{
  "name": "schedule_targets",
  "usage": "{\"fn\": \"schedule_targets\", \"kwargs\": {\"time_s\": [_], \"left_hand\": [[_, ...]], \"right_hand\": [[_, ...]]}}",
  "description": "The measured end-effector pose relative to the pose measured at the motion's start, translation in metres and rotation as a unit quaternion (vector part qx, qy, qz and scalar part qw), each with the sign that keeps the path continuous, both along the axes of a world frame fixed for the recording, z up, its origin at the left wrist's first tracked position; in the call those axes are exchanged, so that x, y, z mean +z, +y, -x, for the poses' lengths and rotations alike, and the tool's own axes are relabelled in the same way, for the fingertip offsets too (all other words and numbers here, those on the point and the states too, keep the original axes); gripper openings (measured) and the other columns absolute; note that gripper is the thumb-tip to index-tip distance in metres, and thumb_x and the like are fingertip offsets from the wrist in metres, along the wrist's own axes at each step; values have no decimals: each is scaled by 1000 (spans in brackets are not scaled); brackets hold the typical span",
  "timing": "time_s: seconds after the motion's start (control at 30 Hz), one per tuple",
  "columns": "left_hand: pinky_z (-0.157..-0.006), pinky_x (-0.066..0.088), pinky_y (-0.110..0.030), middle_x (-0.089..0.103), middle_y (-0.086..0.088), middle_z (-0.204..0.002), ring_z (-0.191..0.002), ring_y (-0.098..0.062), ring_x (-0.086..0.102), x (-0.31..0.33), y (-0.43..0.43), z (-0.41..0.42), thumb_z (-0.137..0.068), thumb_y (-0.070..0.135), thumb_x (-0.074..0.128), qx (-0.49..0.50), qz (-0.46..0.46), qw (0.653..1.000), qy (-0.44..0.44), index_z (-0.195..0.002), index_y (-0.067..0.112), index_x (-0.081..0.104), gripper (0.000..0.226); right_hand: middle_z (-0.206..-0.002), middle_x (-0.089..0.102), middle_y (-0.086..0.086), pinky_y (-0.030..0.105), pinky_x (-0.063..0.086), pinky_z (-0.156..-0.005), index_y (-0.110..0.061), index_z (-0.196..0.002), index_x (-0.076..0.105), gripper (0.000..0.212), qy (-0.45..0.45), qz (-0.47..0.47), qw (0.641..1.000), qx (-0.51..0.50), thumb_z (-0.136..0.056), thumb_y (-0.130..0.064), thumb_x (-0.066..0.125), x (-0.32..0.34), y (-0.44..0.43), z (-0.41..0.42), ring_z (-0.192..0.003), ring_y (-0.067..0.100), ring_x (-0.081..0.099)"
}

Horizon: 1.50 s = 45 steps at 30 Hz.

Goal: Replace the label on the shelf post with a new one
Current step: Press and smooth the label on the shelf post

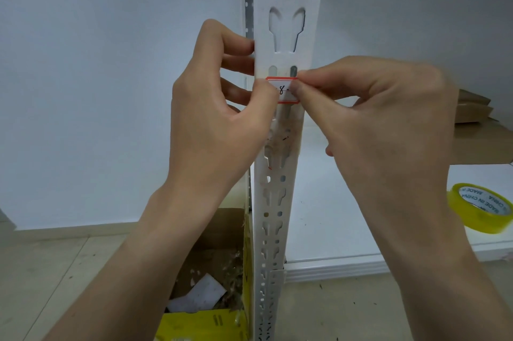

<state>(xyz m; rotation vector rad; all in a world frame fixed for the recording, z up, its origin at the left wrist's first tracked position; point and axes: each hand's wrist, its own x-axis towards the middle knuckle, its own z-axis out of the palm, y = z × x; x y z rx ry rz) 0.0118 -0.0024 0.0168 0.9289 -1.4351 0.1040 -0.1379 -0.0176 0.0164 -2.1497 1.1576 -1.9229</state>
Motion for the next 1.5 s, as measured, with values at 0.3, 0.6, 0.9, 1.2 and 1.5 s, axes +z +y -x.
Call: {"fn": "schedule_targets", "kwargs": {"time_s": [0.3,0.6,0.9,1.2,1.5], "left_hand": [[-62,52,-12,63,19,-97,-94,-3,69,0,1,0,-91,14,61,-9,-3,1000,5,-103,14,49,17],[-63,52,-9,63,21,-98,-94,0,68,0,2,0,-93,18,64,-5,-5,1000,6,-105,16,50,19],[-62,51,-12,61,22,-94,-90,-3,67,0,2,-1,-92,14,63,-12,1,1000,6,-102,16,50,17],[-62,53,-13,61,22,-95,-93,-3,69,1,2,0,-91,15,63,-13,-3,1000,6,-103,15,50,18],[-63,52,-13,63,18,-96,-91,-5,68,1,2,0,-92,16,64,-7,-2,1000,9,-103,15,51,17]], "right_hand": [[-81,75,-18,27,52,-58,-39,-89,79,13,71,-11,996,-52,-86,-49,71,4,5,-1,-56,1,54],[-79,74,-23,42,60,-57,-39,-86,78,9,5,-16,1000,-23,-85,-44,71,4,8,-3,-67,7,71],[-84,76,-18,42,60,-56,-38,-94,80,13,23,-10,999,-23,-88,-46,71,1,4,-4,-65,10,69],[-76,73,-24,39,59,-65,-40,-82,75,9,47,-46,997,-41,-82,-46,68,7,8,-1,-61,6,66],[-80,75,-22,39,59,-55,-40,-91,79,7,26,-4,1000,-17,-88,-44,75,4,4,-1,-64,5,70]]}}
